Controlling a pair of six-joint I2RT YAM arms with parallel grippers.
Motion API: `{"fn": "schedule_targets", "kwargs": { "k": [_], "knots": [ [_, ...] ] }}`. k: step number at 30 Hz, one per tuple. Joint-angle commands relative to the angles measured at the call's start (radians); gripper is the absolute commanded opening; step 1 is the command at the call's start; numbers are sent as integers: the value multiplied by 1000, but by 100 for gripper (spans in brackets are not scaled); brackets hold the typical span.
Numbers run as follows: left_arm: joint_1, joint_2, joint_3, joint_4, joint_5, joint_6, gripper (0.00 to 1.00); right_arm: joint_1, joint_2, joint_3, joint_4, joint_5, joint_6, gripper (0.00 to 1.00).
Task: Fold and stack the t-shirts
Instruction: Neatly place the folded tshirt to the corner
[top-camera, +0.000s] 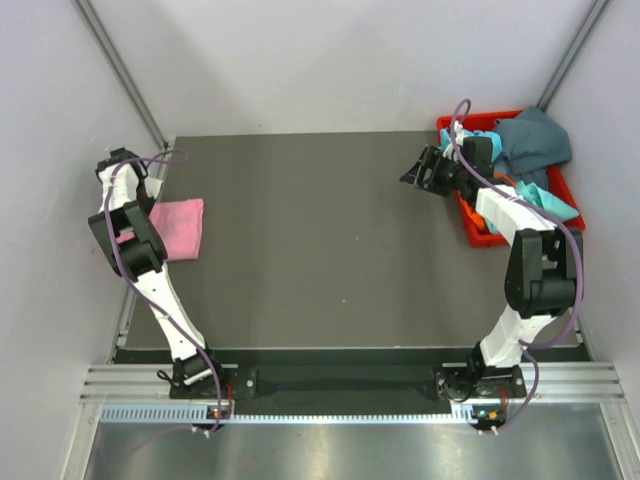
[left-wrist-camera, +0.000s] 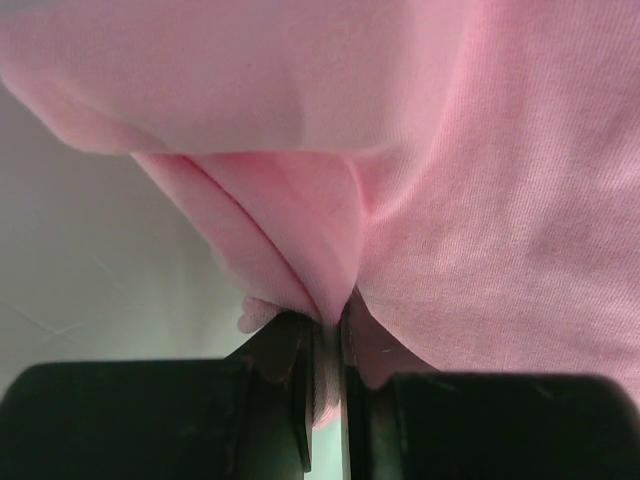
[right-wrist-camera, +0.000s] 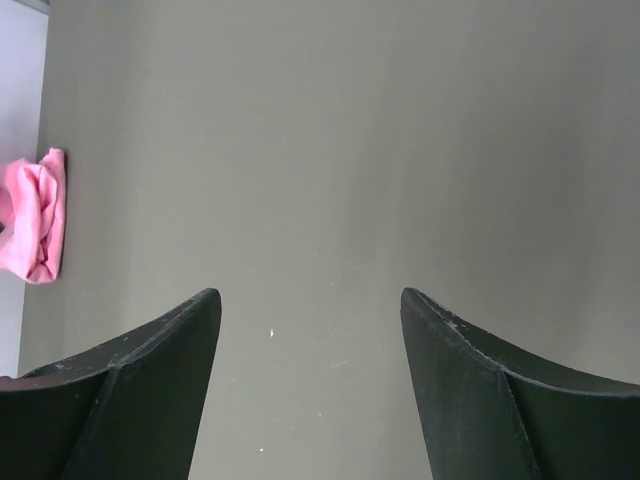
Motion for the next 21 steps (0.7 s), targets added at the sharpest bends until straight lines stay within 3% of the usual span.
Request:
{"fn": "schedule_targets", "kwargs": {
  "k": [1,21],
  "knots": [
    [-14,-6,44,22,7,-22,0,1,-58,-2,51,3,-8,72],
    [-63,-59,-2,16,28,-97,0,6,-40,-2,70,-2,5,72]
  ]
}}
